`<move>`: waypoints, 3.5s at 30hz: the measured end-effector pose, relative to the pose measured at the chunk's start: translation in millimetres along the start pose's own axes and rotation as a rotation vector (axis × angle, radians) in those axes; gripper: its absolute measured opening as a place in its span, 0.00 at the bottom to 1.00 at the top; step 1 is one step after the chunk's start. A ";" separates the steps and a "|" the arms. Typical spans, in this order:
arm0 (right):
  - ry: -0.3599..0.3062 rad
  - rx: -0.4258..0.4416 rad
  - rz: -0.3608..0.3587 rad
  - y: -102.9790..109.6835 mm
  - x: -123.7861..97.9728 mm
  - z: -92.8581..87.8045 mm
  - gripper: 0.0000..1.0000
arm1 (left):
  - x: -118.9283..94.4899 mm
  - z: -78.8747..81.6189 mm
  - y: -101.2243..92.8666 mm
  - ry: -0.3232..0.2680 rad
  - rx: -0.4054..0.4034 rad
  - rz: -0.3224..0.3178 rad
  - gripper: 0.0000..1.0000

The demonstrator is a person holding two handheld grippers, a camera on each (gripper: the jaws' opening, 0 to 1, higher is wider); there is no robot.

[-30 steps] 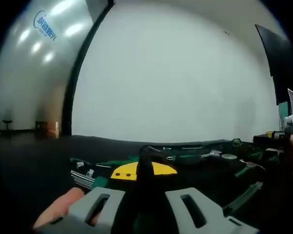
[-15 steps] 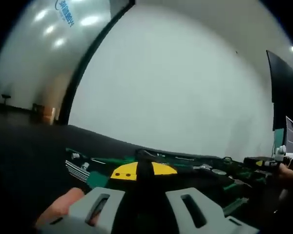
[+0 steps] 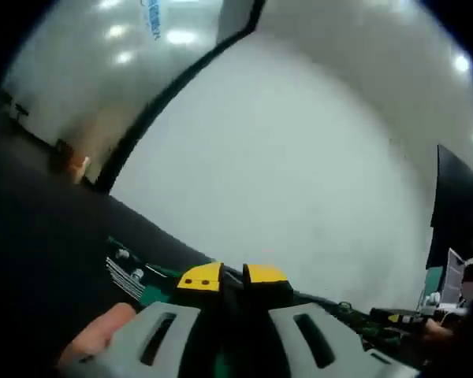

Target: Pick up the tools and put them into their designated positions in the toolbox.

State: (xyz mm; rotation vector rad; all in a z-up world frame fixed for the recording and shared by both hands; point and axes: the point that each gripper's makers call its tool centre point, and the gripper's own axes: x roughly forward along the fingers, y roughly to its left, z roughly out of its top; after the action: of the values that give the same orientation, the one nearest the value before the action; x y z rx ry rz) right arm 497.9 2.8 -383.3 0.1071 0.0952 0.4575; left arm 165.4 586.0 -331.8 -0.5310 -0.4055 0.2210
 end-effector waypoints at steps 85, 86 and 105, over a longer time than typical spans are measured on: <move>0.022 -0.002 -0.012 -6.3 9.0 -7.4 0.12 | 138.6 -88.3 78.5 1.336 1.532 -0.314 0.05; 0.023 -0.001 -0.011 -6.0 8.7 -7.4 0.12 | 139.7 -84.3 70.3 1.299 1.507 -0.329 0.05; 0.022 -0.005 -0.021 -5.2 4.2 -7.0 0.12 | 94.7 -40.2 -157.3 0.755 1.040 -0.594 0.04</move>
State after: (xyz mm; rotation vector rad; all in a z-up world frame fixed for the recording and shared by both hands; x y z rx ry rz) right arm 503.1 0.5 -391.2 0.0963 0.1167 0.4378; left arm 283.4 464.8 -249.9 0.5466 0.3174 -0.3458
